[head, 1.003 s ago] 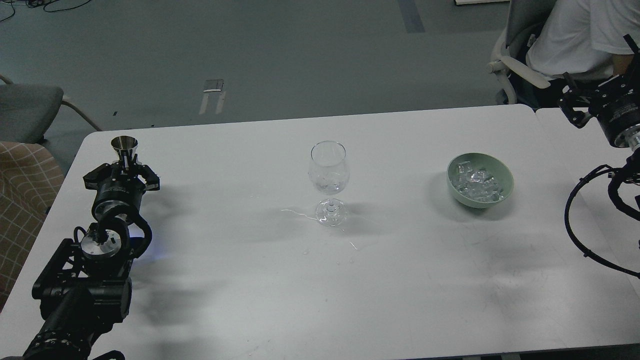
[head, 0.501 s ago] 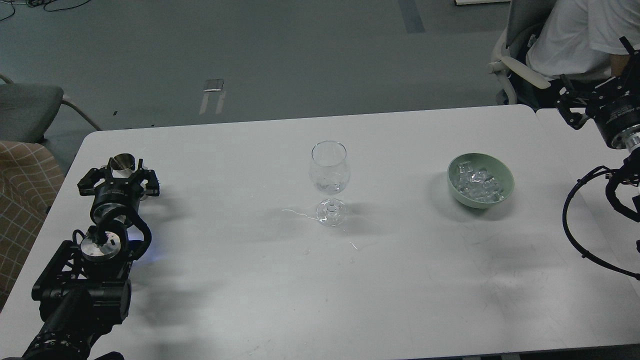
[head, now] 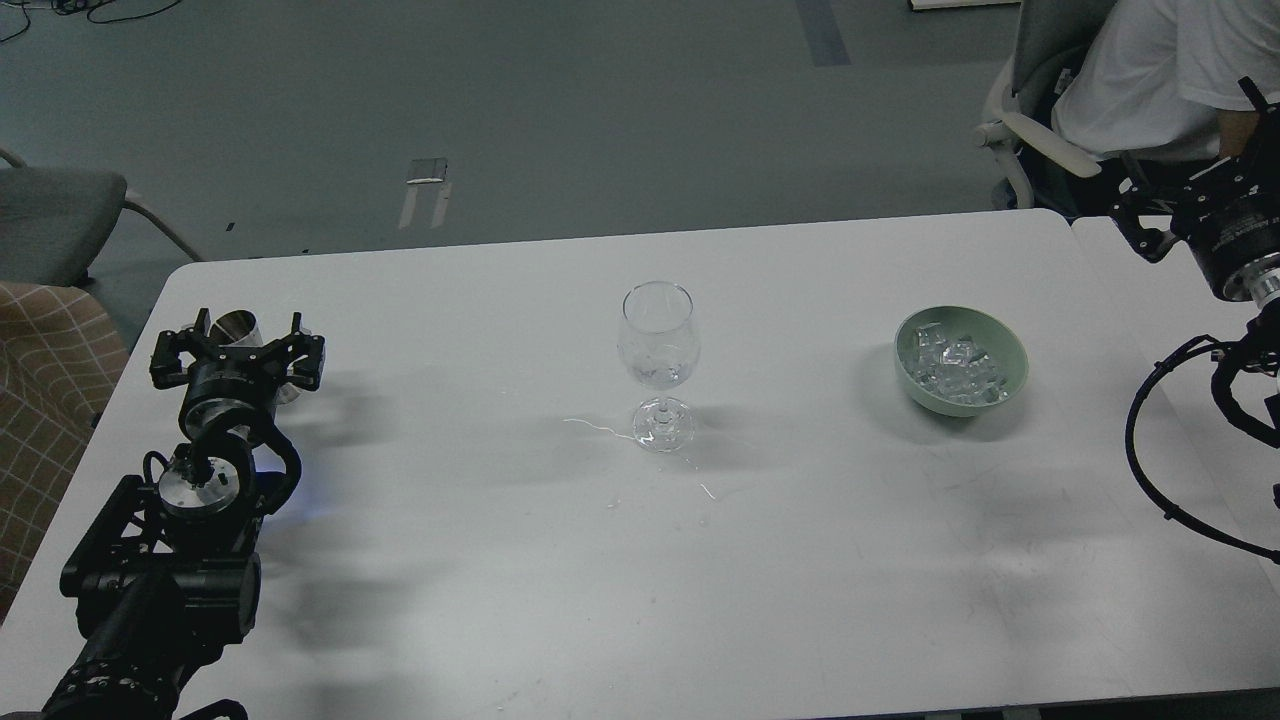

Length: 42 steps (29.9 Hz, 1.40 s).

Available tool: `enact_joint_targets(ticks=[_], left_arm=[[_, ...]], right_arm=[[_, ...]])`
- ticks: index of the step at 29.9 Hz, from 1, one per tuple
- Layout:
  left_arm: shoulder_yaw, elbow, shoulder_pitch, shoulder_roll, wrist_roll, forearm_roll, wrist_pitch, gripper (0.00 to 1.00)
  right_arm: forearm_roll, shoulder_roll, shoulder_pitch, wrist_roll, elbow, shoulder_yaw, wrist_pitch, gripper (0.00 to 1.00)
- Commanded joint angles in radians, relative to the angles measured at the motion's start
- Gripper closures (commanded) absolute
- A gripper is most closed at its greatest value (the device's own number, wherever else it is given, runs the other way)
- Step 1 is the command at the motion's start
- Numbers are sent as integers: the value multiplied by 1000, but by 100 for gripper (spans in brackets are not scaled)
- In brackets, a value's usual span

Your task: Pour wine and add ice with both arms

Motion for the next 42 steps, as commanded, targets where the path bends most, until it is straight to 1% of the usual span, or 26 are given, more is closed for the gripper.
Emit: enact_joint_targets(ticks=[1,4,8,10,11,14,16,17,18,20,21,23,26,28,29,31,32,35,38,40,41,42], left_arm=[[2,-29,0,3,-9,1,-34,3],[-1,-52,-2,9,-10,1,-70,3],[7,-123,-3,52,-9,5,-59,3],[8,-165,-6,75,-1,8,-51,3],[8,-166,-6,75,-1,8,-51,3],[10,-247,-13,94,8,12,-35,2],[13,-329,-6,109,13,14,-25,2],[13,-330,-6,109,13,14,-25,2],[39,-383,-6,123,24,26,-19,2],[97,-435,-19,163,50,72,10,2],[124,-440,-44,193,56,110,40,2],[145,-437,-101,218,57,156,83,2],[160,-405,-153,220,57,181,110,2],[195,-397,-172,223,57,184,102,2],[221,-397,-184,226,53,196,102,2],[237,-397,-195,226,47,216,104,2],[240,-397,-198,223,42,241,105,2],[235,-399,-201,220,31,259,113,2],[221,-414,-197,223,19,258,107,2],[199,-422,-190,226,22,247,110,2],[173,-422,-187,224,34,245,113,2],[160,-422,-187,221,31,244,113,2]], right_arm=[[0,4,-3,0,0,1,1,0],[2,13,-4,0,-1,1,3,0],[3,16,-4,0,-1,5,6,0],[5,13,-3,0,10,7,15,0],[5,13,-3,0,10,7,15,0],[2,0,-3,0,50,2,37,0],[-1,-15,-1,0,62,-1,41,0],[-1,-15,-1,0,62,-1,41,0],[-9,-35,2,0,62,-1,41,0],[-40,-73,5,0,62,-1,41,0],[-67,-90,6,0,63,-2,44,0],[-107,-102,9,-1,65,-2,44,0],[-178,-115,28,-3,68,-6,44,0],[-262,-125,48,-9,76,-9,44,0],[-329,-133,57,-10,80,-30,44,0],[-406,-145,68,-9,82,-64,44,0],[-487,-165,75,-6,80,-102,44,0],[-616,-222,77,-3,106,-157,44,0],[-658,-242,77,-3,135,-167,43,0],[-685,-248,77,-1,174,-168,43,0],[-711,-259,77,-3,216,-170,44,0],[-733,-266,71,-3,237,-171,44,0]])
